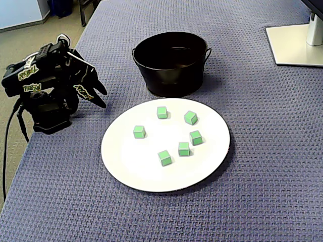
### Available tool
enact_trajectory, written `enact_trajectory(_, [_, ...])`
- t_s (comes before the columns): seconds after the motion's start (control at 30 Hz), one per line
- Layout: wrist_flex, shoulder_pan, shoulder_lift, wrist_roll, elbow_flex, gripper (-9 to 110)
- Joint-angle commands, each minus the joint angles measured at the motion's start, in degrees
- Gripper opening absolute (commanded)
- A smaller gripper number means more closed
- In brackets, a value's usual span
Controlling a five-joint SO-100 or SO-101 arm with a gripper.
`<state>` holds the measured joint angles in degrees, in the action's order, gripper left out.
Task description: Pick up the items on the white plate and put them in the black container.
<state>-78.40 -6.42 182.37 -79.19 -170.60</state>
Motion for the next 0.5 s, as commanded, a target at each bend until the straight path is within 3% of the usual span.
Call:
enact_trajectory(0.0, [-7.2, 2.1, -0.4, 0.6, -1.1, 28])
enact_trajectory(0.13, [-4.1, 6.2, -4.0, 5.3, 5.0, 21])
enact_trajectory(0.3, [-10.3, 10.5, -26.6, 7.0, 28.0, 18])
enact_trajectory(0.47, [-13.4, 18.7, -44.1, -6.3, 45.7, 14])
